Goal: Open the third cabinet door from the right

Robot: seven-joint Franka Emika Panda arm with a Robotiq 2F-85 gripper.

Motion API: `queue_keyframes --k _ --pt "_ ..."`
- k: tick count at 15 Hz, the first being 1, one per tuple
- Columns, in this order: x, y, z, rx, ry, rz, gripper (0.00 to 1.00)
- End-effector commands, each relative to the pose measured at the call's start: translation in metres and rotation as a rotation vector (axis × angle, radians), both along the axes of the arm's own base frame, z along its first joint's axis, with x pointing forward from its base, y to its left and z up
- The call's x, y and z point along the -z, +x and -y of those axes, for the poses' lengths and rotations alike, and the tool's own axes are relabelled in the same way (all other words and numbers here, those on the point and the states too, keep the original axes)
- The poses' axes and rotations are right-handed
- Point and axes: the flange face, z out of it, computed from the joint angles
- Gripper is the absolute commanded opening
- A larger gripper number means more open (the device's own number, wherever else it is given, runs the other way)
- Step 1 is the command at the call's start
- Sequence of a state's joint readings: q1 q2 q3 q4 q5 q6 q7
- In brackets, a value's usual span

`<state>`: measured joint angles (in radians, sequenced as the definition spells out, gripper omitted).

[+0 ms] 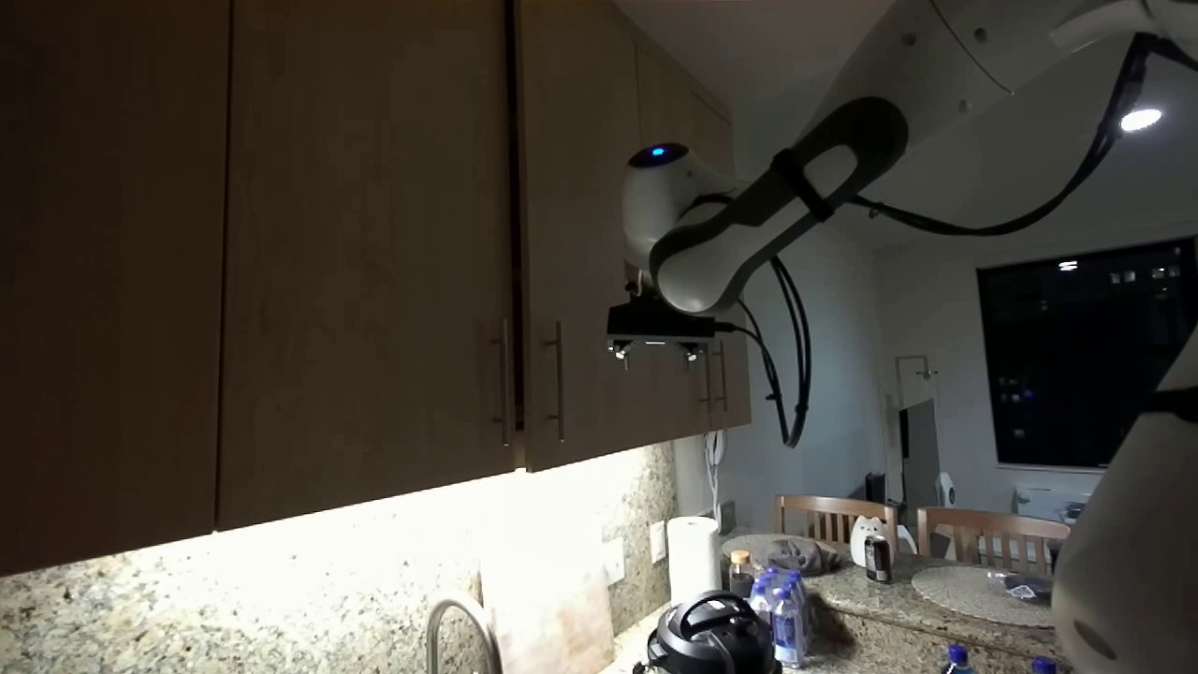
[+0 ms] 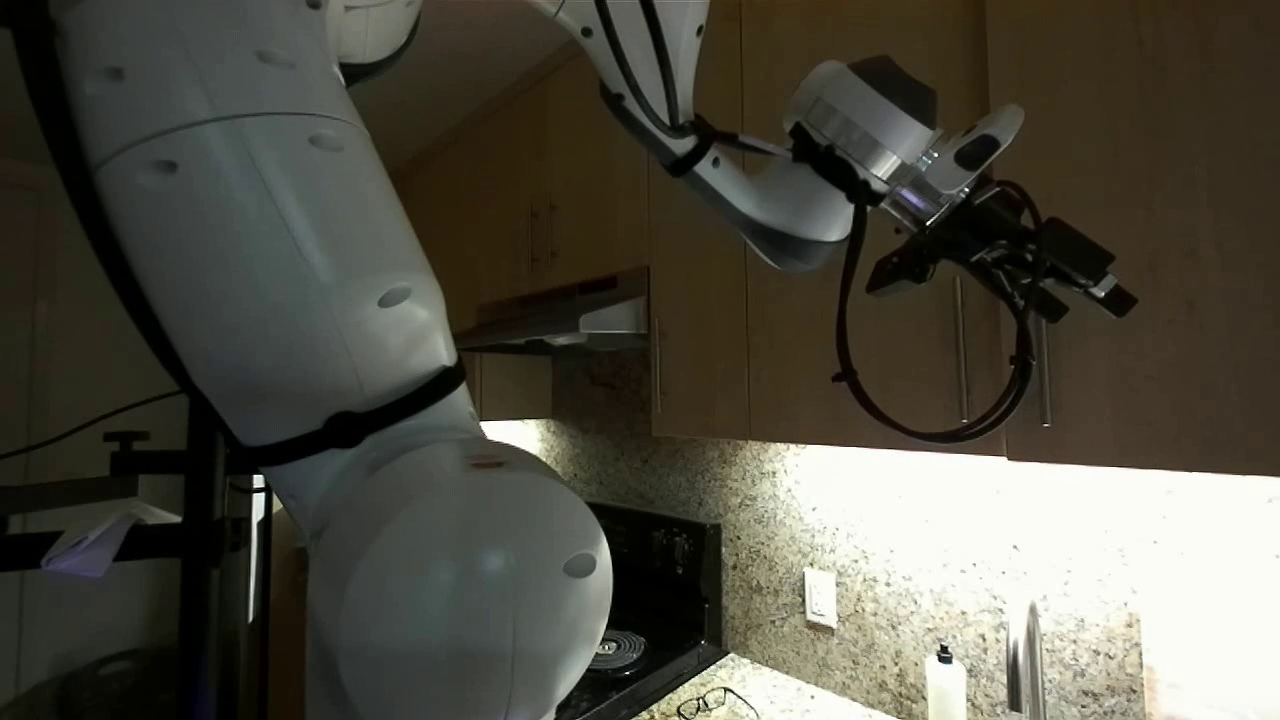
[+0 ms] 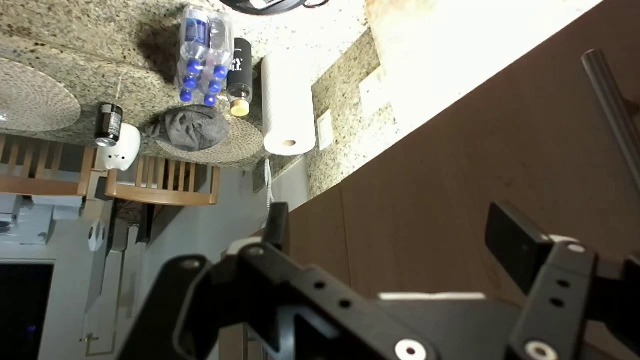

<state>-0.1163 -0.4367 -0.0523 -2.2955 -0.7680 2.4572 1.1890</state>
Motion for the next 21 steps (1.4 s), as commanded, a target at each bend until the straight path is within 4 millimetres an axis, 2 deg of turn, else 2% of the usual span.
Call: queue_keyframes --k 1,4,9,12,17,21 --pt "-0.001 0.000 0.000 0.000 0.001 -0.001 1.00" --pt "-0.001 0.005 -0.004 -0.013 -0.008 -0.005 1.00" --pt "0.006 0.037 -0.059 -0.126 -0.076 -0.043 1.00" --pt "0.005 0.063 -0.079 -0.172 -0.118 -0.042 1.00" --pt "-0.007 0.117 -0.082 -0.206 -0.176 -0.024 1.00" --pt "-0.011 0.149 -0.078 -0.202 -0.197 -0.007 1.00"
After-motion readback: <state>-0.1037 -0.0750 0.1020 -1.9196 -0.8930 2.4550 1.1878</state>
